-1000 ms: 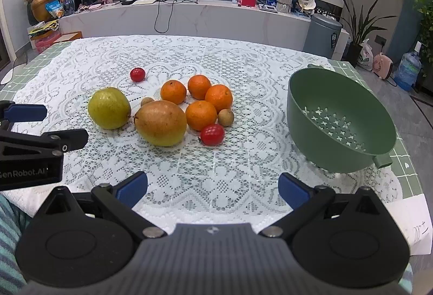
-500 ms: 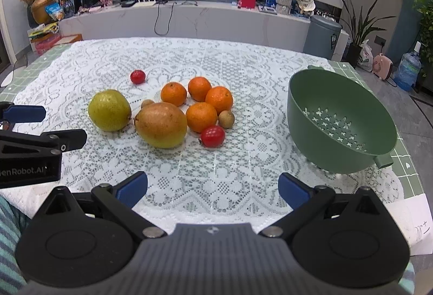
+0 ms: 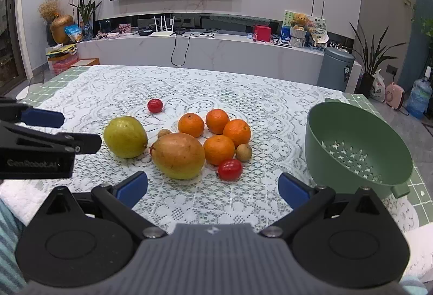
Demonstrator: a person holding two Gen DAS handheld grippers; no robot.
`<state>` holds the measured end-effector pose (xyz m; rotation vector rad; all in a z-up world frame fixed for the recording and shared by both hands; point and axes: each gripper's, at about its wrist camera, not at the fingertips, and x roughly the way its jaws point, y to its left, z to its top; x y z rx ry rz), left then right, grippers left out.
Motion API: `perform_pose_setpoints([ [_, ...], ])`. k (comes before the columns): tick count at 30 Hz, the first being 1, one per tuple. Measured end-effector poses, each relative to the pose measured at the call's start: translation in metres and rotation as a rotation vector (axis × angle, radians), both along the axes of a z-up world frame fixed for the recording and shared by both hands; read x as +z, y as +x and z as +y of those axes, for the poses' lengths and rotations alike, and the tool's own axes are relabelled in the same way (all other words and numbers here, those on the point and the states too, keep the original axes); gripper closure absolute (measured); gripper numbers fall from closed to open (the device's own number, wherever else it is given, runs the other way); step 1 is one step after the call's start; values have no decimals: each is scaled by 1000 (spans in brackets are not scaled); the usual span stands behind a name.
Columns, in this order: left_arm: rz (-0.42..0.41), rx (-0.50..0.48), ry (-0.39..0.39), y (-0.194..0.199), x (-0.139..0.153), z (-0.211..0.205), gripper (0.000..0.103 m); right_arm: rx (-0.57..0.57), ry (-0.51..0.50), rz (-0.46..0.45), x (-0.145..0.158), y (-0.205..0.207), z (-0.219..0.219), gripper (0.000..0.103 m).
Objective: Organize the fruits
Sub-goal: 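Close the right gripper on the mango while the left gripper closes on the yellow-green pear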
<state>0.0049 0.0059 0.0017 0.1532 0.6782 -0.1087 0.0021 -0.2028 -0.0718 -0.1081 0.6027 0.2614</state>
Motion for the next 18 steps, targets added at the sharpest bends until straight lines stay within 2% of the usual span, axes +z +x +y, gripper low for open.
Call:
perform_pose_setpoints([
  [6, -16, 4, 7, 8, -1, 2, 29, 43, -39, -61, -1, 10, 15, 4],
  [10, -35, 20, 27, 16, -5, 7, 33, 81, -73, -58, -5, 20, 26, 4],
  [15, -37, 52, -2, 25, -9, 18, 33, 102, -105, -64, -12, 30, 35, 4],
  [18, -14, 55, -20, 32, -12, 22, 33, 115, -127, -74, -15, 35, 41, 12],
])
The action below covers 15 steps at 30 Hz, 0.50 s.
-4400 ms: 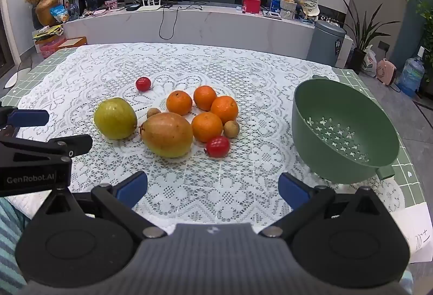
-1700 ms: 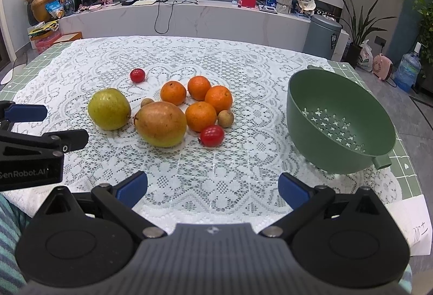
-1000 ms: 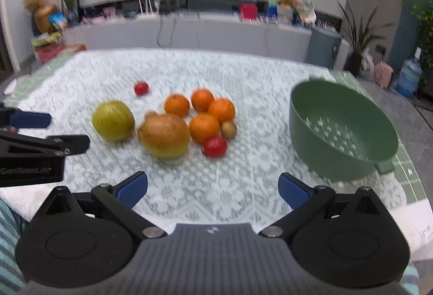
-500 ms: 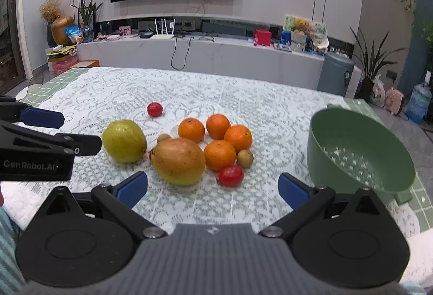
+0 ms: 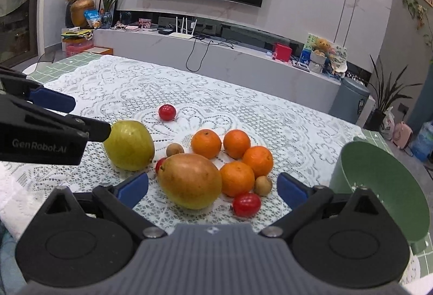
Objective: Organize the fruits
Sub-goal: 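Close the right gripper on the mango while the left gripper closes on the yellow-green pear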
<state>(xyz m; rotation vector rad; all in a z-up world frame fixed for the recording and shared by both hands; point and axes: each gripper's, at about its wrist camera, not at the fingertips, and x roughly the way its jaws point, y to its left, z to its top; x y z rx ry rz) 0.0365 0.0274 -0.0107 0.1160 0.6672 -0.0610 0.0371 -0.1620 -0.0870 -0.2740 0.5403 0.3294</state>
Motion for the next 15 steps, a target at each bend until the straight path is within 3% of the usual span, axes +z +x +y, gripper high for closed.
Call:
perform_pose_setpoints([
  [9, 22, 20, -87, 15, -14, 16, 22, 39, 10, 84, -13, 23, 9, 27],
  [15, 28, 27, -156, 25, -23, 25, 20, 58, -11, 91, -22, 33, 17, 29],
])
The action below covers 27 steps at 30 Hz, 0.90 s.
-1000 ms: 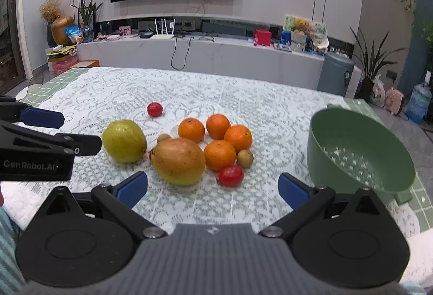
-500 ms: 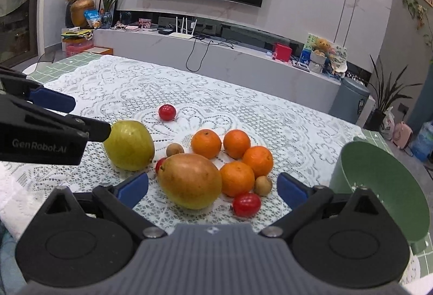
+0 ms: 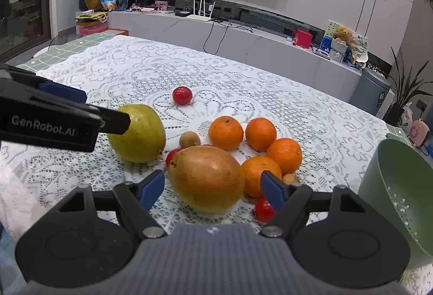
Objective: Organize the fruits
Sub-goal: 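Close the right gripper on the mango while the left gripper closes on the yellow-green pear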
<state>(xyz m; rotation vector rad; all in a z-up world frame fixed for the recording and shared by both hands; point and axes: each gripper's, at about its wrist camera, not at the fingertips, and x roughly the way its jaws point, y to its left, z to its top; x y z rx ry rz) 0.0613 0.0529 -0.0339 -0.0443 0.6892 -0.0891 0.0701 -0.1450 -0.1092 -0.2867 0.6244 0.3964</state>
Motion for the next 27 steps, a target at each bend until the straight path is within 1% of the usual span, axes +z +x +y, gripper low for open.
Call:
perform_pose_setpoints([
  [4, 25, 10, -30, 10, -6, 4, 20, 9, -12, 3, -4, 4, 3, 30],
  [8, 52, -2, -63, 18, -12, 4, 20, 18, -22, 8, -8, 7, 6, 33],
  [17, 88, -5, -92, 30, -21, 1, 20, 27, -33, 8, -10, 10, 9, 34],
  [20, 93, 1, -98, 33, -23, 1, 20, 28, -37, 7, -11, 10, 11, 36],
  [27, 102, 16, -112, 37, -28, 2, 20, 21, -50, -3, -13, 10, 14, 35],
])
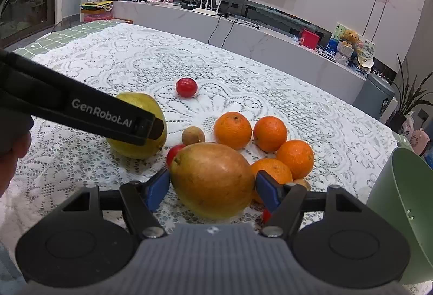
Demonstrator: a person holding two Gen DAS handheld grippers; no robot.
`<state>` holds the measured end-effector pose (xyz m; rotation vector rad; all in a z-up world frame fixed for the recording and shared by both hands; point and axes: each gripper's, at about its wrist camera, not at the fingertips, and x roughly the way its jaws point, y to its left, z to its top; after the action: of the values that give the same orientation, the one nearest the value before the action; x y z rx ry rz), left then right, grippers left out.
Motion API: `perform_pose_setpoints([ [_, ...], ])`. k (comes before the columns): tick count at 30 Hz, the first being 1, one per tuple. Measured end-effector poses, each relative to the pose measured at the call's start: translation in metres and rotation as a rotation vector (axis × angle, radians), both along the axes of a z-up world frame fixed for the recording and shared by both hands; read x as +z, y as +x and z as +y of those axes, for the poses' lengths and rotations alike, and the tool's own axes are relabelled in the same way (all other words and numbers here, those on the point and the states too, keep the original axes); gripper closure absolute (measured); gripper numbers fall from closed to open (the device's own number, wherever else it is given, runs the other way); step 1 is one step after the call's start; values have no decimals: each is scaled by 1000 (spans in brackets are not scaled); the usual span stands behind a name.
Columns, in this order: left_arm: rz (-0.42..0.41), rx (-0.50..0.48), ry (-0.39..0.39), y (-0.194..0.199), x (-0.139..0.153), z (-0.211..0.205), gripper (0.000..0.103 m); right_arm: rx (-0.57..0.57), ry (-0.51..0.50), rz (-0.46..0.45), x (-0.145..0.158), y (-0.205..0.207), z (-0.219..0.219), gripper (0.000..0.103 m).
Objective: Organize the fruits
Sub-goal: 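Close the right gripper on the mango while the left gripper closes on the yellow-green pear, then carry the mango into the green colander with the right gripper while the left gripper carries the pear there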
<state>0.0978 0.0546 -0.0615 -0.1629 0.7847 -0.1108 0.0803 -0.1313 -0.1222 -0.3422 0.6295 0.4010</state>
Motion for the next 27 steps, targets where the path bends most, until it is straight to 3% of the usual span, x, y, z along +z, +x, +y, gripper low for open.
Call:
perform_pose_setpoints([
  [16, -14, 7, -30, 1, 0, 1, 24, -21, 13, -20, 1, -2, -3, 36],
  [27, -82, -6, -4, -19, 36, -6, 24, -11, 61, -71, 28, -19, -20, 37],
])
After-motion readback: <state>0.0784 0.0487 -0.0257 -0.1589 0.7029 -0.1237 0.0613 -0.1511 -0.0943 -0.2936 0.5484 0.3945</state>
